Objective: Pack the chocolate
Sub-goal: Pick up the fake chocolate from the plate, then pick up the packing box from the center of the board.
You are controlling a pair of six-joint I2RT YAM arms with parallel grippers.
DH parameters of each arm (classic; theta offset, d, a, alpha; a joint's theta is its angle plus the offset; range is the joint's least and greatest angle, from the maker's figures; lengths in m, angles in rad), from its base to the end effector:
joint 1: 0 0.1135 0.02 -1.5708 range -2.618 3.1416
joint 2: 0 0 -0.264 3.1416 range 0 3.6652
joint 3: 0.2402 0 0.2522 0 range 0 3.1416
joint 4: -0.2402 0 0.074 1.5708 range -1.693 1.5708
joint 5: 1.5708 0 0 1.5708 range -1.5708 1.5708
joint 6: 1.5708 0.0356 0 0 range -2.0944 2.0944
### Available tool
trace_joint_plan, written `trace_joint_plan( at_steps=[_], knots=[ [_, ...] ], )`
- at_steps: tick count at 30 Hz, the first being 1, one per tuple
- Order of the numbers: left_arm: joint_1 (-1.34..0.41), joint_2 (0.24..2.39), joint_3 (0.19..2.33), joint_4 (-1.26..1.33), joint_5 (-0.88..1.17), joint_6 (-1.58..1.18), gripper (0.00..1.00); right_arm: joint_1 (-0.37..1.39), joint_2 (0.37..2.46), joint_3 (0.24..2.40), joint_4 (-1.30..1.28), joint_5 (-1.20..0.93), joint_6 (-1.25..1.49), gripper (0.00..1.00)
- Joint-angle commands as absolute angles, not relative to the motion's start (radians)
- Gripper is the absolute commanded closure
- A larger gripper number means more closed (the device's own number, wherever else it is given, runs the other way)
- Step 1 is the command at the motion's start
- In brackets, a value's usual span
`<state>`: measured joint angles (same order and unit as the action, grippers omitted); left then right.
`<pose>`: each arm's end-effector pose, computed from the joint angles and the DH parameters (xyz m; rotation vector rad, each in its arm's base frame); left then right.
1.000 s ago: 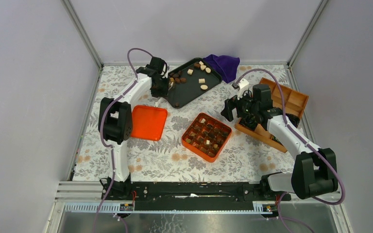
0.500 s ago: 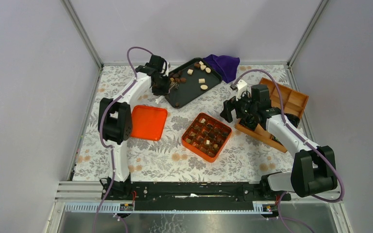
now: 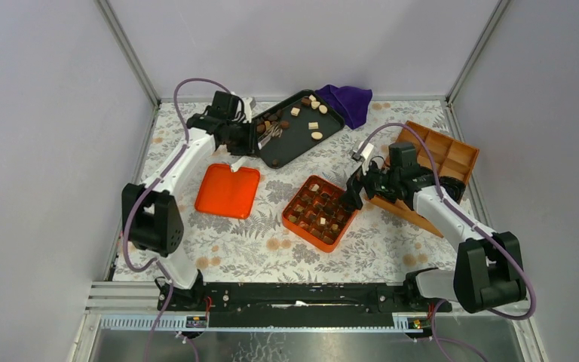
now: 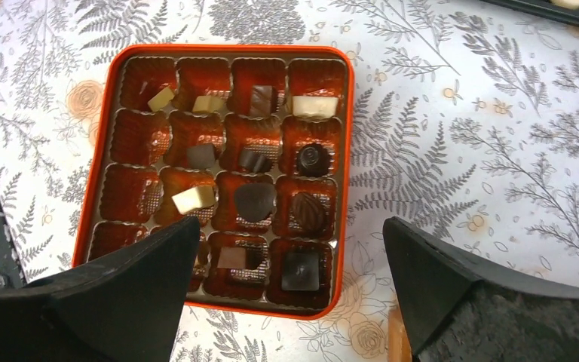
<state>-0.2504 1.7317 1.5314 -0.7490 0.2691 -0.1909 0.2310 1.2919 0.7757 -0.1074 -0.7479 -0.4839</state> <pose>0.3632 -0.1027 0.2961 0.1864 2.5412 -0.5152 0.2585 0.0857 0.2401 -1.0966 1.7651 0.6614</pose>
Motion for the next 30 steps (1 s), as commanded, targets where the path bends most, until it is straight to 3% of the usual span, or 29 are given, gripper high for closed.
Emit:
trace_joint_plan(
  at_steps=[1, 6, 19, 30],
  knots=[
    [-0.243, 1.600, 1.445, -0.676, 0.382, -0.223, 1.00, 0.240, 1.324, 0.802, -0.088, -0.812, -0.534, 0.04],
    [-0.249, 1.438, 1.306, -0.644, 0.441, -0.262, 1.00, 0.253, 1.417, 0.841, -0.103, -0.706, -0.504, 0.30],
    [-0.274, 1.084, 1.011, -0.612, 0.533, -0.368, 1.00, 0.318, 1.527, 0.863, -0.069, -0.484, -0.497, 0.42],
    [-0.388, 0.941, 0.928, -0.628, 0.525, -0.458, 1.00, 0.357, 1.553, 0.876, -0.084, -0.422, -0.529, 0.77]
  ],
)
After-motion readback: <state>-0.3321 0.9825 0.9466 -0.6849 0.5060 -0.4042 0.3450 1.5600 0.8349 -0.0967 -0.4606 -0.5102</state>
